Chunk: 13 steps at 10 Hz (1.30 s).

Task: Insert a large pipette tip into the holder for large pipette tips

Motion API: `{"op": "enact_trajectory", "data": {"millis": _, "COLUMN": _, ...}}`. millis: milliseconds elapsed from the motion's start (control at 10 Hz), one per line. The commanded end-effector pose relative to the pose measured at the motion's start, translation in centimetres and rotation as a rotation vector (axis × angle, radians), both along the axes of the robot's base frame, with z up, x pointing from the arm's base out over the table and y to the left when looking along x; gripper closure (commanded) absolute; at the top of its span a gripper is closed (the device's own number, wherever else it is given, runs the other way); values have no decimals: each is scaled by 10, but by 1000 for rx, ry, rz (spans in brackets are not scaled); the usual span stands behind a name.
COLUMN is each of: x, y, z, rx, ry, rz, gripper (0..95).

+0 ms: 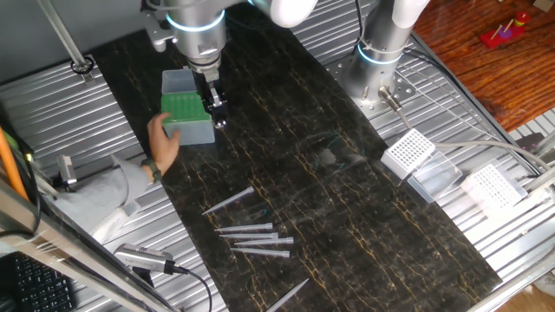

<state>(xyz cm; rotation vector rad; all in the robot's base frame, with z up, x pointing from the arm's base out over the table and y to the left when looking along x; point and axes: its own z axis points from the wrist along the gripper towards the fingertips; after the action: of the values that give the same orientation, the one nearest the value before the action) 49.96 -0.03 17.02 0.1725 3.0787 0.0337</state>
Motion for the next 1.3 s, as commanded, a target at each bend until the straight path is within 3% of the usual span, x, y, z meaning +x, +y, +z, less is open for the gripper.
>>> {"op": "enact_trajectory", "data": {"millis": 100, "x": 0, "y": 0, "z": 0, "rx": 30, "ry": -65, "rz": -147, "gripper": 950}}
{"op": "enact_trajectory", "data": {"millis": 200, "x": 0, "y": 0, "z": 0, "rx": 30, "ry": -65, "rz": -148, "gripper": 950}}
{"op": "enact_trajectory", "data": {"millis": 400, "x": 1, "y": 0, "z": 0, "rx": 15, "ry": -6, "rz": -125, "gripper": 950}}
{"op": "enact_trajectory", "data": {"millis": 500, "x": 1, "y": 0, "z": 0, "rx": 32, "ry": 5, "rz": -79, "gripper": 950}}
{"op": "enact_trajectory", "data": {"millis": 700, "x": 1, "y": 0, "z": 0, "rx": 35, "ry": 17, "rz": 3, "gripper": 950}}
{"op": "enact_trajectory", "data": {"millis": 1000, "x": 0, "y": 0, "z": 0, "rx": 17, "ry": 30, "rz": 11, "gripper": 950}}
{"op": "enact_trajectory", "data": {"millis": 1200, "x": 3, "y": 6, "z": 9, "rx": 9, "ry": 85, "rz": -51, "gripper": 950}}
{"op": "enact_trajectory", "data": {"millis": 1300, "x": 6, "y": 12, "z": 13, "rx": 15, "ry": 96, "rz": -53, "gripper": 950}}
